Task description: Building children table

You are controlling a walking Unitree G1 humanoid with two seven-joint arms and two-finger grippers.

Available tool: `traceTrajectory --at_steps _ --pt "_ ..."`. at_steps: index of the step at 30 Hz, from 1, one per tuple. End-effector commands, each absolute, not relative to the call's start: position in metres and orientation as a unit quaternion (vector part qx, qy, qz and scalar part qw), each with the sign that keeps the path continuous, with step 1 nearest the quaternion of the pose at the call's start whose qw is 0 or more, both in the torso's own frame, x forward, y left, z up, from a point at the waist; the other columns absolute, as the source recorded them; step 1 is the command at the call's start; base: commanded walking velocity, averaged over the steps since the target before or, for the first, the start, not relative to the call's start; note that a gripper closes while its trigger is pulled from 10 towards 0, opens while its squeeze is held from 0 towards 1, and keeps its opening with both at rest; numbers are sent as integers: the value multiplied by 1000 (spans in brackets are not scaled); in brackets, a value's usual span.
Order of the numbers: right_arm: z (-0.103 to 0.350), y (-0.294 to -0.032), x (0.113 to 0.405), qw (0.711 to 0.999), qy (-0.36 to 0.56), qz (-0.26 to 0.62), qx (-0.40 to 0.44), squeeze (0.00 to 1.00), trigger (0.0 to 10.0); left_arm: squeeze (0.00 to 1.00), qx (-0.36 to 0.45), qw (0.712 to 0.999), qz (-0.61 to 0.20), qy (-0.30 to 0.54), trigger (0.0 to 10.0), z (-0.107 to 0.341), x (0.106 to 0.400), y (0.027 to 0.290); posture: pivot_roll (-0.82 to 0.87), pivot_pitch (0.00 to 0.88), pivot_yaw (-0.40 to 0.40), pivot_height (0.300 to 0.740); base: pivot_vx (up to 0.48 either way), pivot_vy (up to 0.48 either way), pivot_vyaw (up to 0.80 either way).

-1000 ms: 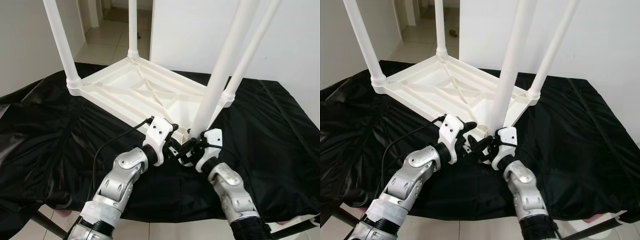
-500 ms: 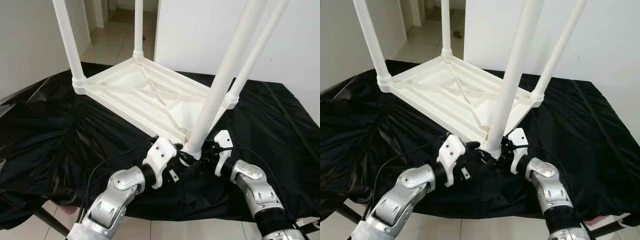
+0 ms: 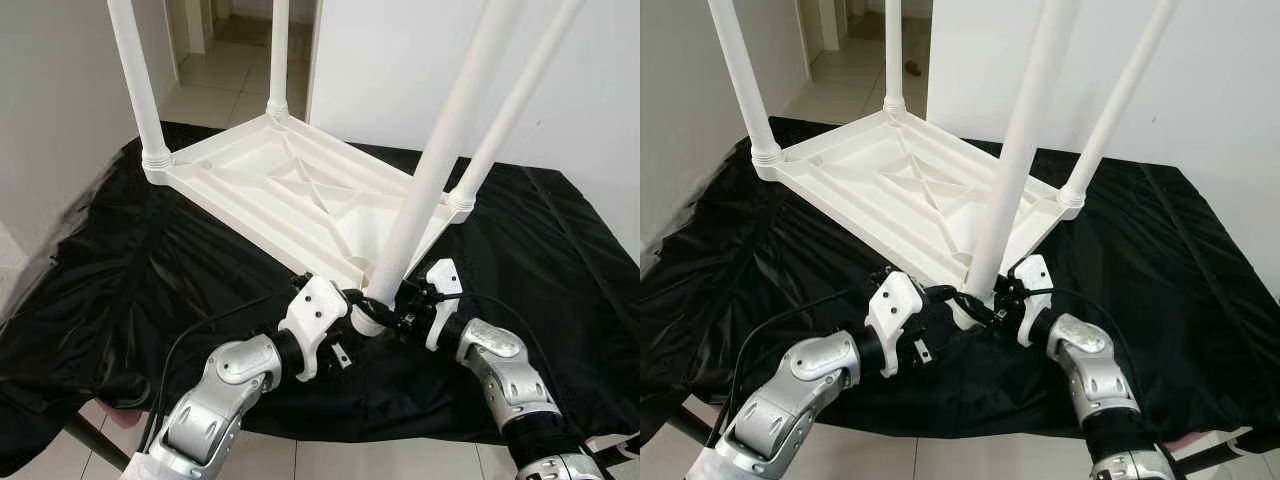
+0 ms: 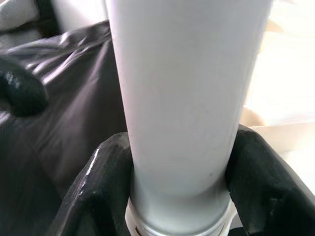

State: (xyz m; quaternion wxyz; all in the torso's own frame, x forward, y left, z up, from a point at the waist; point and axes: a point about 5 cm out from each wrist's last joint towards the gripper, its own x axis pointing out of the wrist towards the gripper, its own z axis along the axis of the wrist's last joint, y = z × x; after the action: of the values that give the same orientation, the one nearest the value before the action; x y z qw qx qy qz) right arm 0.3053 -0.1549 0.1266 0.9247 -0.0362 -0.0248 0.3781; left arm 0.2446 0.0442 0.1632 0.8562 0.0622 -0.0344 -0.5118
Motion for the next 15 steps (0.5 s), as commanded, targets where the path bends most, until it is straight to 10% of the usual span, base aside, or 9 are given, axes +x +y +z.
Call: traceTrajectory --at_steps 1,15 --pt "118 -152 300 948 -16 319 -7 0 0 0 62 860 -506 -36 10000 166 244 45 51 38 -110 740 0 0 0" --pt "110 -151 300 1000 0 25 11 0 0 0 54 865 -497 -46 10000 172 259 41 -9 30 -97 740 0 0 0"
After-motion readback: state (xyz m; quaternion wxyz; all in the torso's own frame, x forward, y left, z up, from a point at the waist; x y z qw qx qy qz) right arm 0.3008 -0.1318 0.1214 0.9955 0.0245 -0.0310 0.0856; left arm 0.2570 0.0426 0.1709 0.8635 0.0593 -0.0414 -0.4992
